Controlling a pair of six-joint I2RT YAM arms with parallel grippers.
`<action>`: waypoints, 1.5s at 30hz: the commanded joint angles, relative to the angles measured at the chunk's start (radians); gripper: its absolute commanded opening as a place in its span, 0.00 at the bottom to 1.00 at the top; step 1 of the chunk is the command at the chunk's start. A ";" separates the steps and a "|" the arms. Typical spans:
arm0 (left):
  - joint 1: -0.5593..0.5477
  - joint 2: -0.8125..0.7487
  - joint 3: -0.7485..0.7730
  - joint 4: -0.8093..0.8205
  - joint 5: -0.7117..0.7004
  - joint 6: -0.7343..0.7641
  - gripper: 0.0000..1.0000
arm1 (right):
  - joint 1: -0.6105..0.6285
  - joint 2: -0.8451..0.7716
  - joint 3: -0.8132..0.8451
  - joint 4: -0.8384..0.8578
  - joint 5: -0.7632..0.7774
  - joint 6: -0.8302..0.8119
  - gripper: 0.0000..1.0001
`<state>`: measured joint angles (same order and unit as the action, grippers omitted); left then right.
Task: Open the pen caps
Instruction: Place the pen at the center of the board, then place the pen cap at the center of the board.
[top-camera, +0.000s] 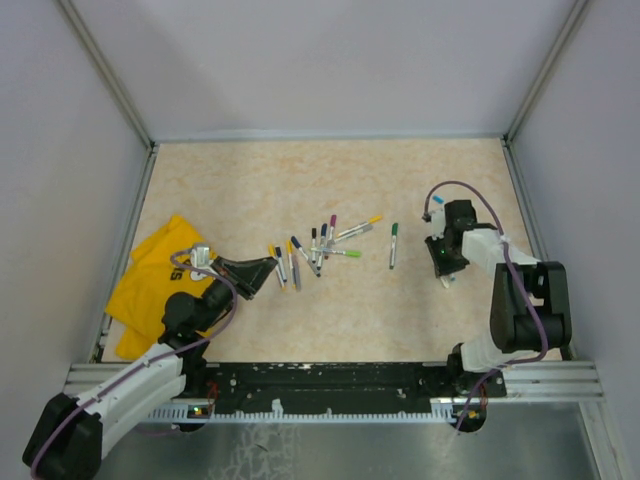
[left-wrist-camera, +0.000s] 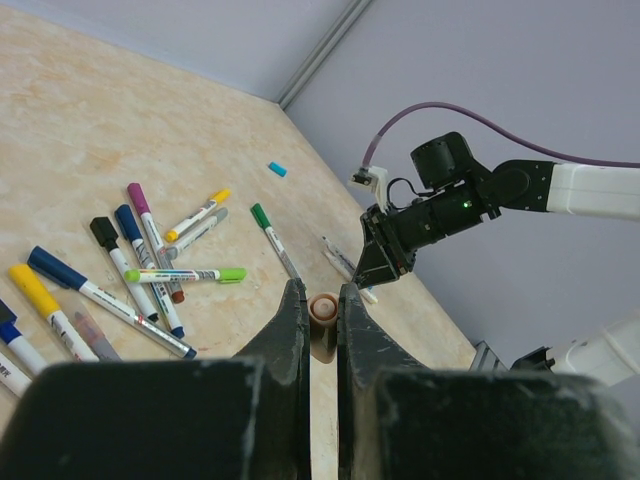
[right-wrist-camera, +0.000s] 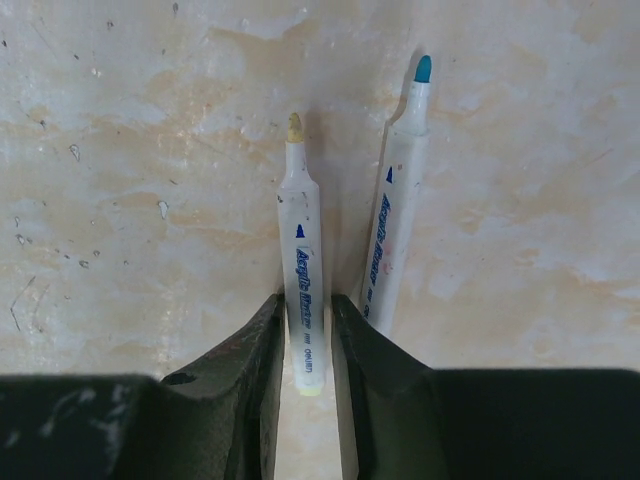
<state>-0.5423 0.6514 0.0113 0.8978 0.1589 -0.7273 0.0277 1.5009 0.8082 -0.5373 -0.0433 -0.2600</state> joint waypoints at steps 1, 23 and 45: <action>0.005 0.003 -0.031 0.041 0.014 -0.007 0.00 | -0.005 0.006 0.017 0.007 0.031 -0.008 0.25; 0.005 0.015 -0.026 0.043 0.033 -0.025 0.00 | -0.005 -0.113 0.023 -0.005 -0.009 -0.025 0.27; 0.005 0.069 -0.004 0.056 0.066 -0.042 0.00 | -0.005 -0.287 0.022 -0.007 -0.109 -0.067 0.30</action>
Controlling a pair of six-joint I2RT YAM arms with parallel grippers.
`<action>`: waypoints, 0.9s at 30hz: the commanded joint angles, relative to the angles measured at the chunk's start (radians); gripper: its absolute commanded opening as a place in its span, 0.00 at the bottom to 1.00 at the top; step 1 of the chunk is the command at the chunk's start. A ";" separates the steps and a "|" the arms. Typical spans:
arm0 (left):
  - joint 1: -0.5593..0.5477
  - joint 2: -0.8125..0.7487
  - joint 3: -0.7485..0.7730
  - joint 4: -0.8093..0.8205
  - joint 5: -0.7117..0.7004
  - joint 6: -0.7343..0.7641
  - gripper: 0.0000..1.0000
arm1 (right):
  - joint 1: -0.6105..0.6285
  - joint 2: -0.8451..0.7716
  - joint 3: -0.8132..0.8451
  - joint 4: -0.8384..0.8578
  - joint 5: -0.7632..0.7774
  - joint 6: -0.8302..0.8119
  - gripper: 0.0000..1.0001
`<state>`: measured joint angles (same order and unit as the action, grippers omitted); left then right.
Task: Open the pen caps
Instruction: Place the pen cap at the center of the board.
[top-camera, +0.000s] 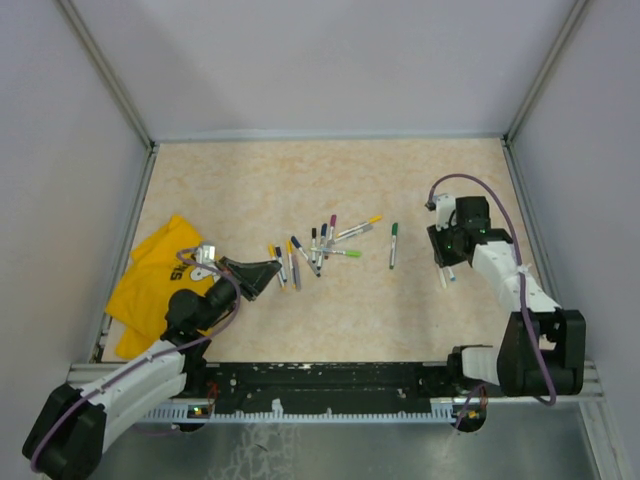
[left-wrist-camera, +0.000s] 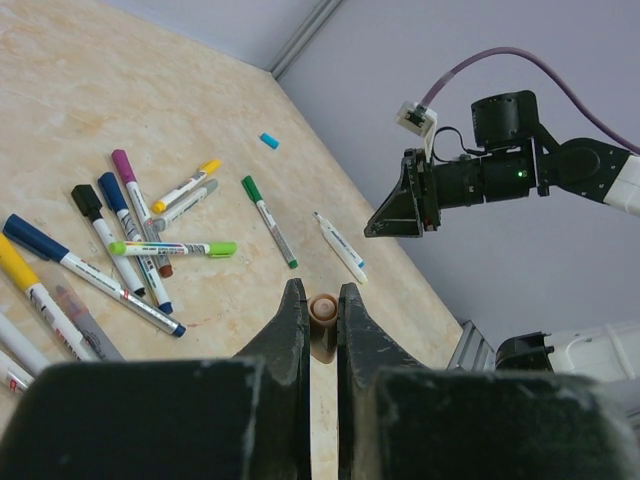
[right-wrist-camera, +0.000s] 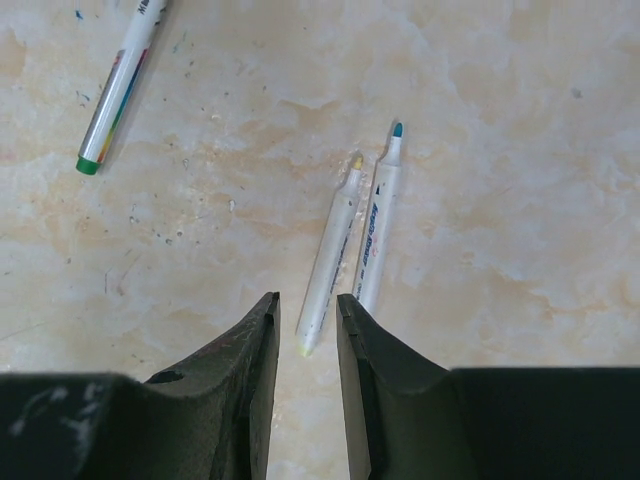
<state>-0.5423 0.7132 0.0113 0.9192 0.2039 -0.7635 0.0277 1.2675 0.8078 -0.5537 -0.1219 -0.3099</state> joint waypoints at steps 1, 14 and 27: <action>0.005 0.010 -0.003 0.036 0.023 -0.008 0.00 | -0.005 -0.059 0.022 0.010 -0.034 -0.018 0.29; 0.005 0.048 0.019 0.038 0.050 -0.010 0.00 | -0.005 -0.087 0.021 0.006 -0.068 -0.031 0.30; 0.005 0.134 0.049 0.084 0.102 -0.027 0.00 | -0.004 -0.100 0.019 0.003 -0.084 -0.040 0.29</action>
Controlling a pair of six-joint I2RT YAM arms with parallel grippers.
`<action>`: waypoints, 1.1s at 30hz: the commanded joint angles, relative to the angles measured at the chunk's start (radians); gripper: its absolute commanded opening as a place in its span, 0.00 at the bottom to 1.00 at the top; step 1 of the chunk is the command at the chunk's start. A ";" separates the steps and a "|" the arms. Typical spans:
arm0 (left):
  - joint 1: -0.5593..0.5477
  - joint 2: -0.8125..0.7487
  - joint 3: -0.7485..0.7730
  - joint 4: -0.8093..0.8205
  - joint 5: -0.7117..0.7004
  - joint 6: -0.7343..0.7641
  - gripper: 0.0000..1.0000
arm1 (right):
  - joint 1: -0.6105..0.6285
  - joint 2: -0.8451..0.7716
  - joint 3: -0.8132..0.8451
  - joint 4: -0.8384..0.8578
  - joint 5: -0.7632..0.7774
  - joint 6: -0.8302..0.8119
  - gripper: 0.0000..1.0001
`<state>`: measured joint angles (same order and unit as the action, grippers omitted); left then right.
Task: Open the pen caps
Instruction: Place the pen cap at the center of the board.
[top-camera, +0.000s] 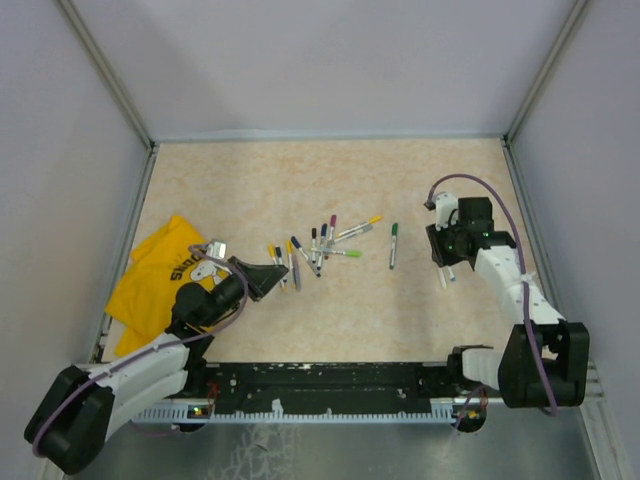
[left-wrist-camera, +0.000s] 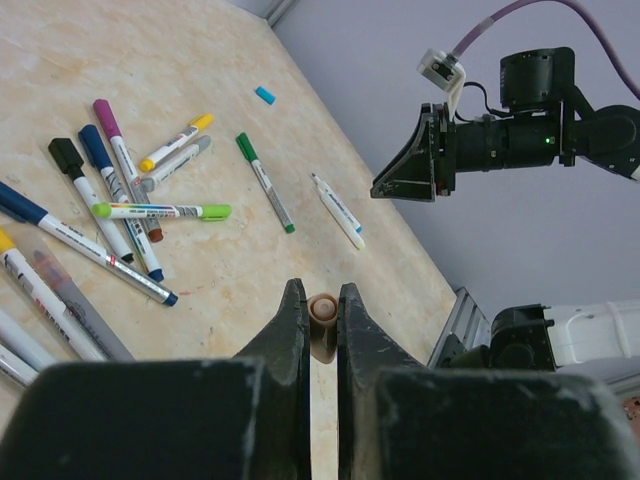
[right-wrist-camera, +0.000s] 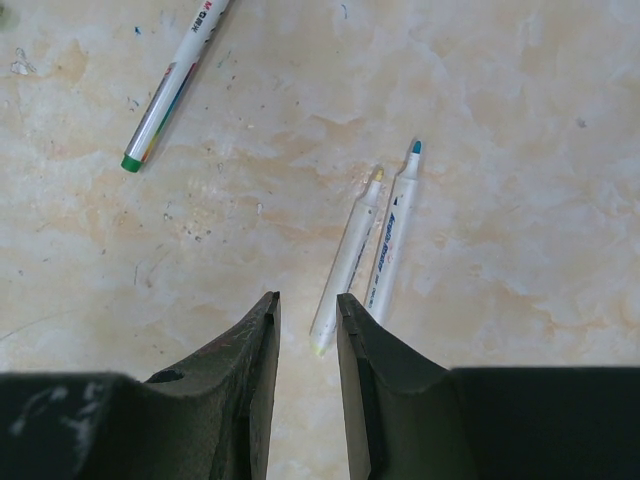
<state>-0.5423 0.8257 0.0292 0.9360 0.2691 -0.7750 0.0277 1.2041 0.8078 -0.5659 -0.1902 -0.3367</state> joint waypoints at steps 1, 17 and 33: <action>0.005 0.031 0.034 0.074 0.042 -0.016 0.00 | -0.006 -0.038 0.019 0.015 -0.017 -0.014 0.29; 0.005 0.106 0.050 0.131 0.088 -0.043 0.00 | -0.005 -0.044 0.017 0.015 -0.020 -0.017 0.29; 0.004 0.147 0.069 0.144 0.123 -0.060 0.00 | -0.005 -0.043 0.018 0.015 -0.023 -0.017 0.29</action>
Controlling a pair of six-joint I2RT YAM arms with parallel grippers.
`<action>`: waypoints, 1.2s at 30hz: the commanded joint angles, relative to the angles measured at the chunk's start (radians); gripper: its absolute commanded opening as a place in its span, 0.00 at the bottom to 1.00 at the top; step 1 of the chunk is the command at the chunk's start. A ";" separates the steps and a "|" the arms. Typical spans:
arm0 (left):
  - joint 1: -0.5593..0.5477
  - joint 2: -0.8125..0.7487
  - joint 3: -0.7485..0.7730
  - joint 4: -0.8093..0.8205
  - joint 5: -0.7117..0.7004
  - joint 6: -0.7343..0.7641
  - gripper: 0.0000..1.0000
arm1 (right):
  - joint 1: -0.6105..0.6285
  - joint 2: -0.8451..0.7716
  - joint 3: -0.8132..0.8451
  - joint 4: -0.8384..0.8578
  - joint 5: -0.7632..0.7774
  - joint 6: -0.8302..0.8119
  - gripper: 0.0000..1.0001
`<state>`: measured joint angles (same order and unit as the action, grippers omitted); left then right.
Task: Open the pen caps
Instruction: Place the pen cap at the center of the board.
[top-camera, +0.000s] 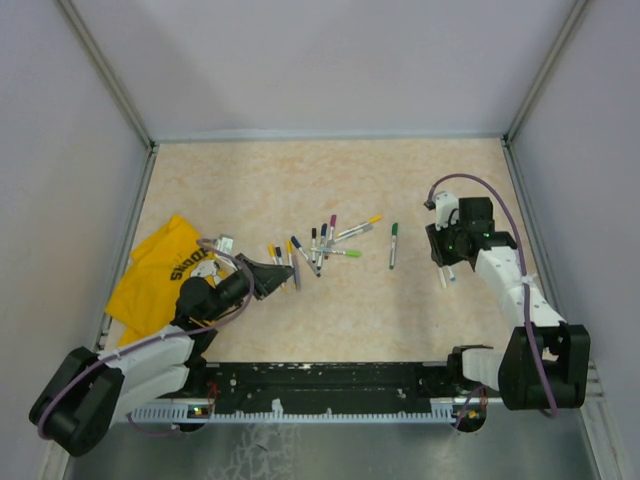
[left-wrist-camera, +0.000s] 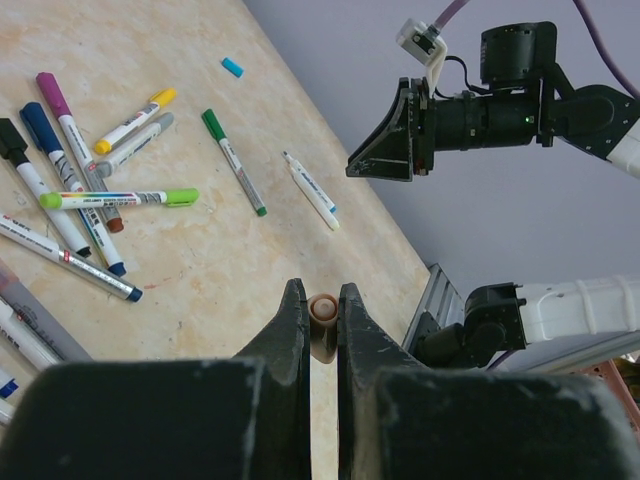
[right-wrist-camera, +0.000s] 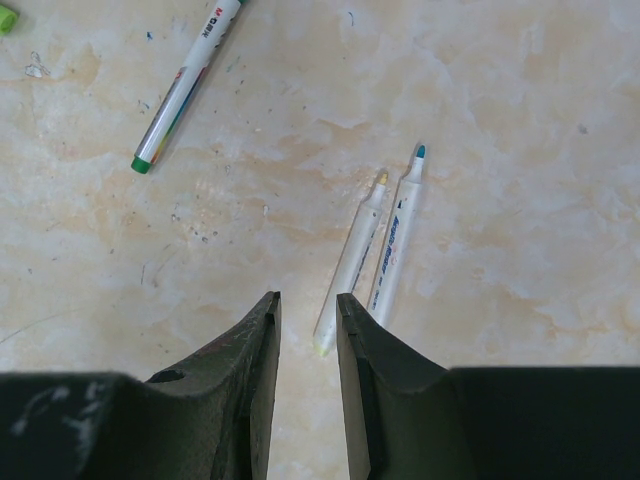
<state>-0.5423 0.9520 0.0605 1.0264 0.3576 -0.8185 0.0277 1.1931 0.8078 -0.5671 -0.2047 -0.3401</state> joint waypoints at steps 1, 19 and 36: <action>0.004 0.029 0.040 0.059 0.040 -0.020 0.00 | -0.005 -0.033 0.018 0.016 -0.008 -0.013 0.29; -0.132 0.143 0.133 0.029 -0.044 0.027 0.00 | -0.005 -0.041 0.018 0.015 -0.015 -0.016 0.29; -0.329 0.437 0.325 0.073 -0.141 0.074 0.00 | -0.004 -0.049 0.016 0.021 -0.006 -0.013 0.29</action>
<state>-0.8410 1.3266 0.3264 1.0420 0.2337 -0.7616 0.0277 1.1778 0.8078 -0.5686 -0.2111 -0.3405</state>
